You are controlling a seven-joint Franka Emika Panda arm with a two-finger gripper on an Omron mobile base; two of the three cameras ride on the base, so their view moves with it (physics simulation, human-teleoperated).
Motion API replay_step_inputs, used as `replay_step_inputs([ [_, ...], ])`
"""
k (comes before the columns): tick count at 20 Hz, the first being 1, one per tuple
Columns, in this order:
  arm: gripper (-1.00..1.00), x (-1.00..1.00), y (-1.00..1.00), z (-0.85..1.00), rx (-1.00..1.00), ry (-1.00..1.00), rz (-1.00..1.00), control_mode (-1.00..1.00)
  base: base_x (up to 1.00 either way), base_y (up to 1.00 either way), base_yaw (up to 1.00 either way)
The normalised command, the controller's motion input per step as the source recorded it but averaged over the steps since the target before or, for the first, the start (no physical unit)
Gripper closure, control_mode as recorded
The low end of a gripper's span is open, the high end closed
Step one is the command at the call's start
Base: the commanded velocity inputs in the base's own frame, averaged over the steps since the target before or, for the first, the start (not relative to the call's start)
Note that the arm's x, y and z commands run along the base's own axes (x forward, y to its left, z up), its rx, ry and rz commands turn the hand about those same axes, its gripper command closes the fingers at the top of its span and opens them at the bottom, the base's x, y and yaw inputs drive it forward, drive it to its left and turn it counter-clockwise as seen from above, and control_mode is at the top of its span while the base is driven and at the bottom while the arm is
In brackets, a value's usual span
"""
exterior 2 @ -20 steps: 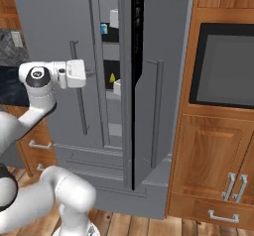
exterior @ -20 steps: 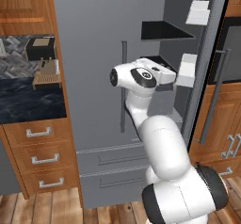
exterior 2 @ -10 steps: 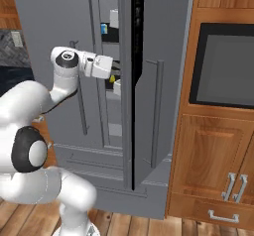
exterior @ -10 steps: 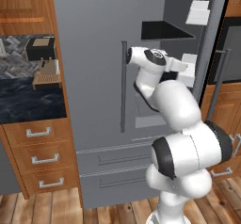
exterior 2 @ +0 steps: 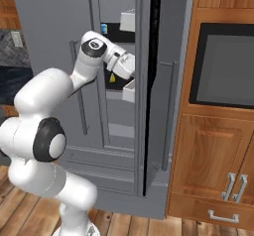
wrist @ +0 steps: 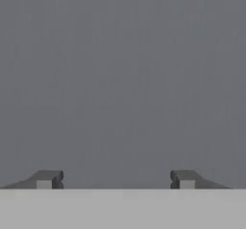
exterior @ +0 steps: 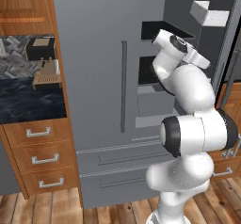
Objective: Take the lemon wedge from the fridge and place it on the plate with fish on the dining counter.
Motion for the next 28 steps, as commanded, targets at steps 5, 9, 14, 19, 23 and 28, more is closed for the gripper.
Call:
replay_step_inputs([
  [5,-1.00,-1.00,-0.98,0.00,0.30,-0.02,-0.22,-1.00,0.00,0.00,0.00],
  [9,-1.00,-0.98,0.23,0.01,0.00,-0.24,0.02,-1.00,0.00,0.00,0.00],
  [14,-1.00,-0.50,1.00,0.00,-0.19,-0.24,0.23,-1.00,0.00,0.00,0.00],
  [19,-1.00,-0.23,1.00,0.00,-0.22,-0.25,0.39,-1.00,0.00,0.00,0.00],
  [23,-1.00,-0.16,1.00,-0.08,-0.22,-0.20,0.50,-1.00,0.00,0.00,0.00],
  [28,-1.00,-0.03,1.00,-0.78,-0.18,-0.23,0.58,-1.00,0.00,0.00,0.00],
])
